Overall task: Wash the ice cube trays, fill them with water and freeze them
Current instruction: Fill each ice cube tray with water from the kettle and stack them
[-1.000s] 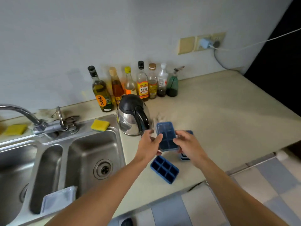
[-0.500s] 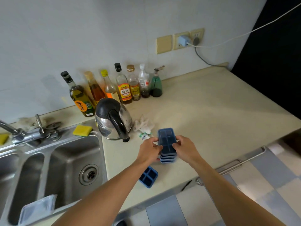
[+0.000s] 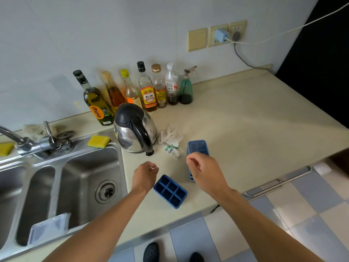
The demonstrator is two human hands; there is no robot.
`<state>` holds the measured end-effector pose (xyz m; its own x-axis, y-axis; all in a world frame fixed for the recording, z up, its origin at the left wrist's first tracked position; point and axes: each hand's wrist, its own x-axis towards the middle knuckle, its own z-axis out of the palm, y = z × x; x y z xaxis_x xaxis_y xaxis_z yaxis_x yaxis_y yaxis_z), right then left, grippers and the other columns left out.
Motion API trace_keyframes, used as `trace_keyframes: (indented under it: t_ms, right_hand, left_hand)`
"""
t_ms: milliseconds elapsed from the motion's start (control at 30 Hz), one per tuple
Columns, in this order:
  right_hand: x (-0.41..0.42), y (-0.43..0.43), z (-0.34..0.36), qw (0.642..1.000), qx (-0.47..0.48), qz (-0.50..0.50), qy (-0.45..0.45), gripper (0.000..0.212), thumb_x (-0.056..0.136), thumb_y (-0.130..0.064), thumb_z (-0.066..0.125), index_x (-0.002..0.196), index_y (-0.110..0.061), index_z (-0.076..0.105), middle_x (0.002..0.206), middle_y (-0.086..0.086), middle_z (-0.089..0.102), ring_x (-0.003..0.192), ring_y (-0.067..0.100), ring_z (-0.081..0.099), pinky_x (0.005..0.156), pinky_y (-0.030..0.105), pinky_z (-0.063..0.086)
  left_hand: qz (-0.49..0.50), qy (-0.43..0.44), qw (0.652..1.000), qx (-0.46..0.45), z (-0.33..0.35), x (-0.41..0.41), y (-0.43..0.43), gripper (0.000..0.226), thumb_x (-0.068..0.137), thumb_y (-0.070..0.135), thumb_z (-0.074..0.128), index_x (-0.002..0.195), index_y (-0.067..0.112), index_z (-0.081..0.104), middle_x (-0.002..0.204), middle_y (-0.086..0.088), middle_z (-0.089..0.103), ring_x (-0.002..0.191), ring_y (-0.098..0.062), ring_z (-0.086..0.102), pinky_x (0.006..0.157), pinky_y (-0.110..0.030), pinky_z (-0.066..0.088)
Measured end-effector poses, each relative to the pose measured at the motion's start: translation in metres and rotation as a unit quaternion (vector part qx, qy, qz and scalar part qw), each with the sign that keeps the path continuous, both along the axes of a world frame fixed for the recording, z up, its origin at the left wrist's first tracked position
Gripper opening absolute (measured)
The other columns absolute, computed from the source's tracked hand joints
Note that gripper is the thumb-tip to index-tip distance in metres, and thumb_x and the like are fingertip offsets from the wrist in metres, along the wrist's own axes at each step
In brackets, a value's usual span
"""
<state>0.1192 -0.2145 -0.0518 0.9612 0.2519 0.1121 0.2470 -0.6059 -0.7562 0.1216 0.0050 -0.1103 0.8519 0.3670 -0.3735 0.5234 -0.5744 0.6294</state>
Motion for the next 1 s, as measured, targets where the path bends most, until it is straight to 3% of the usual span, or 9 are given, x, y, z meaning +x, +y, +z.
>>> trace_keyframes:
  t_ms: [100, 200, 300, 400, 500, 700, 833, 933, 1000]
  right_hand:
    - [-0.016, 0.026, -0.015, 0.993, -0.043, 0.062, 0.093, 0.018, 0.102, -0.024, 0.051, 0.088, -0.02, 0.06, 0.071, -0.011, 0.058, 0.063, 0.006, 0.054, 0.058, 0.021, 0.043]
    - [-0.027, 0.041, -0.043, 0.971, -0.16, 0.039, 0.172, 0.018, 0.103, -0.031, 0.048, 0.098, -0.015, 0.055, 0.084, 0.001, 0.063, 0.078, 0.019, 0.06, 0.065, 0.034, 0.047]
    - [-0.034, 0.043, -0.068, 0.945, -0.217, -0.028, 0.243, 0.016, 0.103, -0.03, 0.048, 0.107, -0.015, 0.05, 0.096, 0.005, 0.062, 0.092, 0.026, 0.063, 0.073, 0.035, 0.046]
    - [-0.035, 0.042, -0.083, 0.93, -0.203, -0.084, 0.294, 0.011, 0.101, -0.025, 0.05, 0.097, -0.015, 0.048, 0.086, 0.003, 0.057, 0.078, 0.023, 0.056, 0.067, 0.033, 0.041]
    - [-0.034, 0.045, -0.088, 0.93, -0.149, -0.137, 0.308, 0.026, 0.096, -0.015, 0.052, 0.073, -0.018, 0.041, 0.068, 0.002, 0.048, 0.059, 0.019, 0.048, 0.054, 0.032, 0.036]
    - [-0.034, 0.049, -0.084, 0.922, -0.091, -0.186, 0.329, 0.016, 0.094, -0.009, 0.051, 0.079, -0.013, 0.056, 0.075, 0.008, 0.063, 0.065, 0.029, 0.063, 0.059, 0.036, 0.05]
    - [-0.032, 0.048, -0.078, 0.922, -0.072, -0.187, 0.331, 0.02, 0.091, -0.004, 0.048, 0.079, -0.009, 0.064, 0.075, 0.012, 0.067, 0.068, 0.033, 0.065, 0.064, 0.042, 0.055]
    - [-0.034, 0.05, -0.075, 0.928, -0.07, -0.186, 0.315, 0.017, 0.095, -0.006, 0.048, 0.091, -0.011, 0.064, 0.085, 0.01, 0.067, 0.071, 0.027, 0.063, 0.06, 0.036, 0.051]
    - [-0.036, 0.051, -0.072, 0.939, -0.095, -0.179, 0.279, 0.01, 0.099, -0.013, 0.05, 0.098, -0.017, 0.059, 0.089, 0.003, 0.064, 0.073, 0.016, 0.059, 0.054, 0.024, 0.043]
  left_hand:
    - [-0.02, 0.062, 0.998, -0.002, -0.007, -0.009, 0.021, 0.017, 0.097, 0.023, 0.063, 0.11, 0.014, 0.071, 0.103, -0.006, 0.07, 0.094, -0.025, 0.063, 0.076, -0.031, 0.048]
    - [-0.054, 0.09, 0.994, -0.026, -0.011, -0.018, 0.029, 0.016, 0.096, 0.021, 0.065, 0.109, 0.013, 0.071, 0.106, -0.009, 0.071, 0.1, -0.03, 0.067, 0.08, -0.034, 0.054]
    - [-0.061, 0.093, 0.99, -0.09, -0.014, -0.025, 0.029, 0.01, 0.094, 0.018, 0.065, 0.101, 0.015, 0.071, 0.097, -0.007, 0.072, 0.086, -0.023, 0.07, 0.07, -0.031, 0.06]
    - [-0.056, 0.094, 0.985, -0.134, -0.015, -0.028, 0.027, 0.007, 0.094, 0.011, 0.064, 0.094, 0.015, 0.071, 0.089, -0.005, 0.073, 0.071, -0.016, 0.069, 0.059, -0.024, 0.058]
    - [-0.046, 0.094, 0.983, -0.152, -0.015, -0.029, 0.026, 0.008, 0.093, 0.003, 0.062, 0.093, 0.009, 0.068, 0.083, -0.01, 0.073, 0.066, -0.018, 0.07, 0.061, -0.027, 0.06]
    - [-0.041, 0.099, 0.984, -0.141, -0.019, -0.028, 0.025, 0.012, 0.089, -0.002, 0.06, 0.089, 0.009, 0.062, 0.075, -0.012, 0.074, 0.054, -0.015, 0.07, 0.056, -0.021, 0.054]
    - [-0.026, 0.11, 0.98, -0.164, -0.016, -0.023, 0.024, 0.012, 0.088, -0.004, 0.06, 0.09, 0.007, 0.061, 0.08, -0.014, 0.074, 0.058, -0.018, 0.073, 0.068, -0.03, 0.061]
    - [-0.015, 0.108, 0.977, -0.182, -0.016, -0.02, 0.024, 0.011, 0.088, -0.004, 0.06, 0.09, 0.007, 0.061, 0.075, -0.012, 0.072, 0.056, -0.018, 0.072, 0.067, -0.029, 0.062]
    - [-0.002, 0.108, 0.975, -0.192, -0.014, -0.02, 0.025, 0.009, 0.088, -0.003, 0.061, 0.092, 0.005, 0.062, 0.072, -0.012, 0.073, 0.056, -0.018, 0.072, 0.068, -0.03, 0.063]
